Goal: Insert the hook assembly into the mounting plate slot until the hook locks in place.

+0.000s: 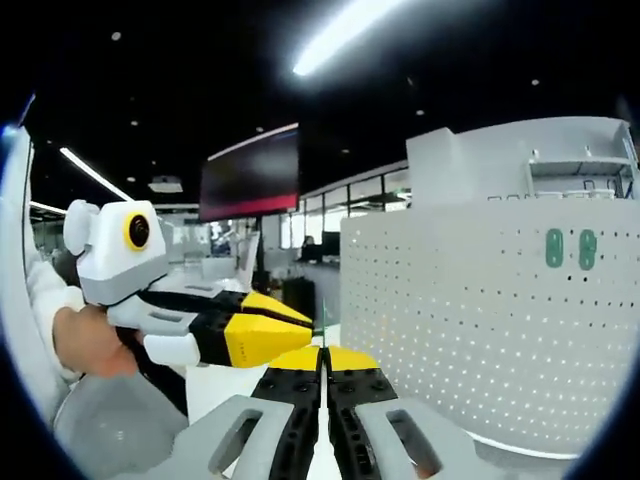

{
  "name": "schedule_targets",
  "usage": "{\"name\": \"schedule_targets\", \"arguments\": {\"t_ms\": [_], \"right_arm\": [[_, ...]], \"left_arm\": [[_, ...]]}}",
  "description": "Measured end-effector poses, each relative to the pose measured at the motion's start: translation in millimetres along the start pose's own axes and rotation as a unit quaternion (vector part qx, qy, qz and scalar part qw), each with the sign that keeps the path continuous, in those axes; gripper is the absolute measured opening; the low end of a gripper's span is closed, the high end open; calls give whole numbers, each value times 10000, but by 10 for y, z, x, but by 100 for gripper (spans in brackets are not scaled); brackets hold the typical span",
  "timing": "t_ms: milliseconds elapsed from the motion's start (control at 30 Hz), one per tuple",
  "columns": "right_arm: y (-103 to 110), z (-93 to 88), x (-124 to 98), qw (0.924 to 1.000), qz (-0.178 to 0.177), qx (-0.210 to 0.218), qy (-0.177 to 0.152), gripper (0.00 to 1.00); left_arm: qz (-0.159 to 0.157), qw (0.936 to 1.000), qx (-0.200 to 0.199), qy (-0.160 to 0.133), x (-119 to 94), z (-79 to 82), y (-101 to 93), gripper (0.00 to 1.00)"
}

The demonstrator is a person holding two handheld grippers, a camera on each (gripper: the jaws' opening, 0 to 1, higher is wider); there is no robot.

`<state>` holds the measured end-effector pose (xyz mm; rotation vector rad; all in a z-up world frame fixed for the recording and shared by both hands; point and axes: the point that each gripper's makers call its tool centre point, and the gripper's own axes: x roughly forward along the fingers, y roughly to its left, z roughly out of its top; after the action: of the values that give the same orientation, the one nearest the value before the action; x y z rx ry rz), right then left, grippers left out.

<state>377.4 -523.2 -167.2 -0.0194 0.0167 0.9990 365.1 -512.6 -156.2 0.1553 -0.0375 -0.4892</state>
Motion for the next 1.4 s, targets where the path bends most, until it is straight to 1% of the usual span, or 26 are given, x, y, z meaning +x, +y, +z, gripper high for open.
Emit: {"name": "schedule_targets", "arguments": {"t_ms": [133, 333, 533, 633, 833, 1100, 1267, 1400], "right_arm": [[-26, 12, -52, 10000, 49, 9, 86, 0], [-81, 36, -113, 9999, 72, 57, 128, 0], [-126, 42, -156, 9996, 85, -114, 242, 0], [-169, 66, -179, 9996, 90, -146, 202, 0], [-236, 52, -234, 9994, 114, -247, 219, 0], [-374, 42, -295, 9991, 65, -370, 208, 5], [-471, 82, -329, 9990, 19, -410, 160, 9], [-529, 72, -357, 9990, -33, -416, 160, 12]], "left_arm": [[18, 10000, -41, 0, 27, 19, -51, 4], [16, 10000, -68, 19, 80, 66, -109, 4], [18, 10000, -87, 14, 135, 81, -167, 4], [38, 9999, -101, 5, 169, 87, -190, 4], [91, 9999, -69, 17, 229, 81, -241, 3], [147, 9998, -88, -44, 315, 66, -294, 3], [212, 9997, -98, -90, 368, 93, -293, 3], [214, 9996, -102, -134, 402, 127, -298, 4]]}}
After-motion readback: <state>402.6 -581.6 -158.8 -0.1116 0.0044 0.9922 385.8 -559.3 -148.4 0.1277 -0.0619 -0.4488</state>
